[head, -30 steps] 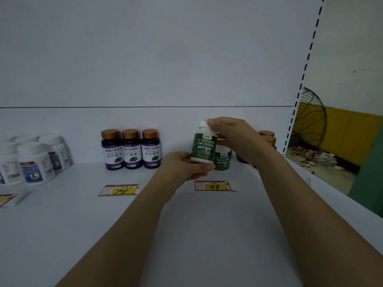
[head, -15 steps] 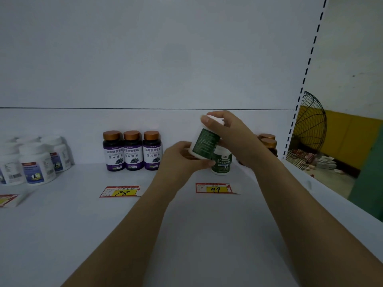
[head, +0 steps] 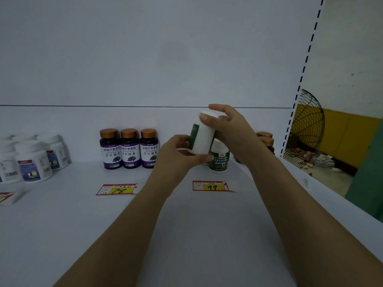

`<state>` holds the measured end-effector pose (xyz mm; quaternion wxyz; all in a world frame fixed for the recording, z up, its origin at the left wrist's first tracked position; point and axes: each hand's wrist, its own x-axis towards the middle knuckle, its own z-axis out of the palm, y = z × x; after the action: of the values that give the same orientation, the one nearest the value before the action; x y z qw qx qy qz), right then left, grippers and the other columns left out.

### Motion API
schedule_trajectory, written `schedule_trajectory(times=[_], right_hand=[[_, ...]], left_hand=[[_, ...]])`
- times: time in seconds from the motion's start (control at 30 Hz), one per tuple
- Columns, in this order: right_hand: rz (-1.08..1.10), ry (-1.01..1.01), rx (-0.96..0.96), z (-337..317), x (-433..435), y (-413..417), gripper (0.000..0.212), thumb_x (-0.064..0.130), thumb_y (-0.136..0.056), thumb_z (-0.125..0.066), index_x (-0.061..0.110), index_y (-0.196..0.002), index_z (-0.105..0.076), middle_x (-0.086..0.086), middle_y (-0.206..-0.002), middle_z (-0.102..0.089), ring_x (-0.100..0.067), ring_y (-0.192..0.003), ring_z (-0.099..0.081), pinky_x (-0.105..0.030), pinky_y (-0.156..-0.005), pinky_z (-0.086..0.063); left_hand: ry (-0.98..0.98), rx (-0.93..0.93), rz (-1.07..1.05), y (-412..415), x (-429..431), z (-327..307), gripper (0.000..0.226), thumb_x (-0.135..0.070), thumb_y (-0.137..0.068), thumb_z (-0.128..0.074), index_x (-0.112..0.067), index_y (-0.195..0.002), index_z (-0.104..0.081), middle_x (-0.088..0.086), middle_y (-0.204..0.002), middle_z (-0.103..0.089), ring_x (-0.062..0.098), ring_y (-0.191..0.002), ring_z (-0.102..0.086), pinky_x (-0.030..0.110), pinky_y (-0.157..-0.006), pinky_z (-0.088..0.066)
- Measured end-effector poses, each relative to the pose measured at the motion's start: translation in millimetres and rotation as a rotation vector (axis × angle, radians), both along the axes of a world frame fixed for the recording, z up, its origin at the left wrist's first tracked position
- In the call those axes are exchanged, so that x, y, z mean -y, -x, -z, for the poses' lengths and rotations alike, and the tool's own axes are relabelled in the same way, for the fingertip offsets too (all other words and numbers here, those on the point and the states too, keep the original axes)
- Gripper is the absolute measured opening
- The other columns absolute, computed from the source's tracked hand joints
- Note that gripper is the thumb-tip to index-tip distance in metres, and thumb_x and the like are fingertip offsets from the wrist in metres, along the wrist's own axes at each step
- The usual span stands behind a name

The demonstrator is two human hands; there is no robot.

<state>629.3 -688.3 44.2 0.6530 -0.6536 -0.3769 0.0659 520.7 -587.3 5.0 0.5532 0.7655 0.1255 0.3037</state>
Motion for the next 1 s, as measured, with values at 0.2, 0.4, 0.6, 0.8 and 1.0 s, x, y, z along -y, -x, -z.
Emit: schedule_trajectory(times=[0.2,0.4,0.6,0.8,1.0], right_hand=[[-0.255,-0.025,-0.072,0.2,2.5,-4.3,0.030,0.021,-0.095,-0.055,0.026,-0.125,-0.052,-0.008,-0.130,-0.058,-0.024,-0.115,-0.059,-0.038,-0.096,-0.052],[-0.131,0.066,0.008,-0.2,0.4,-1.9,0.041,0.033,-0.087,-0.066,0.013,-0.121,-0.055,-0.006,-0.110,-0.068,-0.020,-0.099,-0.068,-0.035,-0.089,-0.055],[-0.342,-0.044,-0.254,-1.3,7.6,-5.2,0.032,0.017,-0.090,-0.059,0.005,-0.120,-0.057,-0.008,-0.101,-0.068,-0.019,-0.087,-0.068,-0.031,-0.081,-0.056],[-0.265,0.023,-0.144,-2.3,4.3,0.4,0.031,0.026,-0.089,-0.063,0.008,-0.113,-0.060,-0.007,-0.098,-0.066,-0.018,-0.086,-0.066,-0.029,-0.079,-0.056],[-0.246,-0.003,-0.157,-3.5,9.1,-5.5,0.031,0.018,-0.092,-0.059,0.011,-0.123,-0.057,-0.008,-0.109,-0.066,-0.019,-0.095,-0.064,-0.030,-0.082,-0.055]], left_hand=[[0.112,-0.075,0.157,1.1,-0.2,2.0,0.055,-0.013,-0.071,-0.079,-0.011,-0.122,-0.057,0.004,-0.112,-0.068,0.016,-0.098,-0.066,0.031,-0.087,-0.055],[0.087,-0.041,0.060,1.3,-0.5,0.6,0.055,-0.010,-0.068,-0.082,-0.013,-0.114,-0.052,0.001,-0.102,-0.065,0.015,-0.092,-0.066,0.027,-0.075,-0.058],[0.283,-0.094,0.243,4.2,-2.3,-2.0,0.048,0.001,-0.073,-0.074,-0.005,-0.118,-0.058,0.009,-0.107,-0.070,0.022,-0.096,-0.069,0.035,-0.079,-0.059],[0.209,-0.086,0.187,3.3,-1.1,-0.7,0.052,0.000,-0.071,-0.076,-0.006,-0.119,-0.057,0.009,-0.110,-0.068,0.021,-0.095,-0.069,0.033,-0.076,-0.059],[0.106,-0.080,0.185,5.1,-3.1,0.3,0.046,-0.010,-0.072,-0.078,-0.012,-0.115,-0.062,0.002,-0.108,-0.070,0.015,-0.095,-0.068,0.024,-0.078,-0.056]])
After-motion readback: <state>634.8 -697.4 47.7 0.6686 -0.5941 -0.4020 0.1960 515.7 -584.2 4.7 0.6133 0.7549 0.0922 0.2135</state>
